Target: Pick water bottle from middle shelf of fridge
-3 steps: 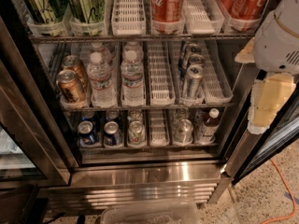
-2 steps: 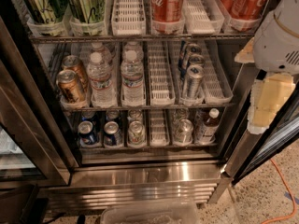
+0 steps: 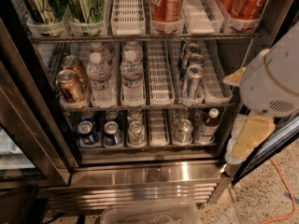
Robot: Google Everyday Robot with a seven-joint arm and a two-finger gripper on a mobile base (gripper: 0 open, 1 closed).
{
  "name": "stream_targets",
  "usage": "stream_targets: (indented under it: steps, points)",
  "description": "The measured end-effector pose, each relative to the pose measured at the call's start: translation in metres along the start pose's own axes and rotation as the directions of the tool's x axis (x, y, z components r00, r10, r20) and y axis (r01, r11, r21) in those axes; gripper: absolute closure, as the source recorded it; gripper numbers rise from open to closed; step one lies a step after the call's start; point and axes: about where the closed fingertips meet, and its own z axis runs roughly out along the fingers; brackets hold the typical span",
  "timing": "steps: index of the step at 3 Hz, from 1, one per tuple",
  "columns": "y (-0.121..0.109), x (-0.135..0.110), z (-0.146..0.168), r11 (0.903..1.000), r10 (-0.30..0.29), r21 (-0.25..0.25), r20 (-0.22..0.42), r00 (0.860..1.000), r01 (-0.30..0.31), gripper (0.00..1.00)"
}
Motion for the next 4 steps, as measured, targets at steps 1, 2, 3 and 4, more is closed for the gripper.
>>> stream_targets:
  steps: [1, 2, 3, 4]
  points:
    - [0.009, -0.015, 0.025, 0.9983, 0.014, 0.055, 0.089, 0.996, -0.019, 0.00]
    - [-0.007, -0.023, 0.025, 0.9923, 0.014, 0.120, 0.120, 0.993, -0.029, 0.00]
    - [-0.007, -0.023, 0.025, 0.9923, 0.014, 0.120, 0.120, 0.993, -0.029, 0.00]
    - [-0.003, -0.027, 0.029, 0.9861, 0.035, 0.155, 0.151, 0.988, -0.059, 0.00]
